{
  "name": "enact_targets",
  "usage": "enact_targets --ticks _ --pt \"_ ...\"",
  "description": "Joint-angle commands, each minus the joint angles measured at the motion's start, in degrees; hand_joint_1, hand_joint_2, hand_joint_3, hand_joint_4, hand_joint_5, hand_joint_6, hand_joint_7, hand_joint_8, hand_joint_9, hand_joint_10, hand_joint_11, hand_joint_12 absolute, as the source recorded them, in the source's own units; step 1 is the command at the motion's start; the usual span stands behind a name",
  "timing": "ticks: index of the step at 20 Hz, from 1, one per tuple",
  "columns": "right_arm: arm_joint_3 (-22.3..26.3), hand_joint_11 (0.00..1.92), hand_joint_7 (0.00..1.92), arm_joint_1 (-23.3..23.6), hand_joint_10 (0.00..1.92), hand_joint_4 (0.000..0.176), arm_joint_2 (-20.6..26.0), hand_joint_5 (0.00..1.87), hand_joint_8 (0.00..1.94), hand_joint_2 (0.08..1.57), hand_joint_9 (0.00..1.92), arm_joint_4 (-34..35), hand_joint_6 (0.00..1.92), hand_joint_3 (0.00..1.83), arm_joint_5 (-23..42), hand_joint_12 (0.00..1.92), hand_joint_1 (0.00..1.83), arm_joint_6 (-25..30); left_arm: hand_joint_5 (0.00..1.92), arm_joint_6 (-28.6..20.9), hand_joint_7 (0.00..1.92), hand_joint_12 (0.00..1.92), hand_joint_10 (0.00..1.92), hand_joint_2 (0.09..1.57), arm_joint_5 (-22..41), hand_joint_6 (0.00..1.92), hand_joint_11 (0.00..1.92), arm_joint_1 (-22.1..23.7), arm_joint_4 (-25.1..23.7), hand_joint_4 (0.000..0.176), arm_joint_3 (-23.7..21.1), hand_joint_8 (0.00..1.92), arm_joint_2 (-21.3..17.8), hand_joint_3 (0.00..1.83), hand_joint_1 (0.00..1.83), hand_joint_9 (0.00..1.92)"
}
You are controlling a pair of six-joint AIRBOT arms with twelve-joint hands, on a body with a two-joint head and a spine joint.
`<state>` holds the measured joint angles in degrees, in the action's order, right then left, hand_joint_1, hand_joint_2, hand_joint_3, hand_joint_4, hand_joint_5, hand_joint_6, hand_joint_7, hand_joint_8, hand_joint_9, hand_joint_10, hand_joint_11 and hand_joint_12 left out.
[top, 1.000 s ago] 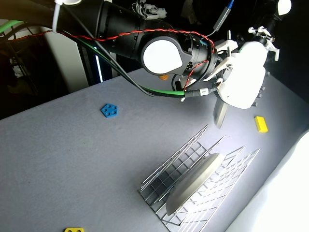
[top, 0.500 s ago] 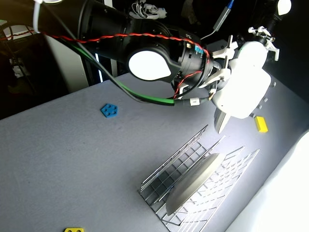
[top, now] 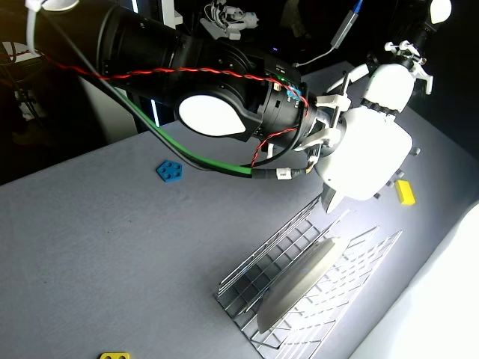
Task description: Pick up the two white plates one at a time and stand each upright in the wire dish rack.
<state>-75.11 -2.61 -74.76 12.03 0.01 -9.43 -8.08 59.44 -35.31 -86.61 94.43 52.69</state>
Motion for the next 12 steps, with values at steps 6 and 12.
enact_targets --ticks 6,12 --pt "0.0 1.00 1.11 1.8 0.84 0.000 2.0 1.03 0.72 1.05 1.13 1.5 0.89 0.00 6.2 0.89 1.40 1.4 0.07 -0.3 0.04 0.00 0.01 0.94 1.8 0.00 0.00 0.2 3.3 0.000 -0.1 0.01 -0.5 0.00 0.00 0.01" --pt "1.1 1.03 1.10 1.6 0.81 0.000 4.5 1.00 0.72 1.05 1.15 2.2 0.94 0.00 5.9 0.88 1.40 2.0 0.07 -0.3 0.05 0.00 0.01 0.94 1.8 0.01 0.00 0.2 3.3 0.000 -0.2 0.01 -0.5 0.00 0.00 0.02"
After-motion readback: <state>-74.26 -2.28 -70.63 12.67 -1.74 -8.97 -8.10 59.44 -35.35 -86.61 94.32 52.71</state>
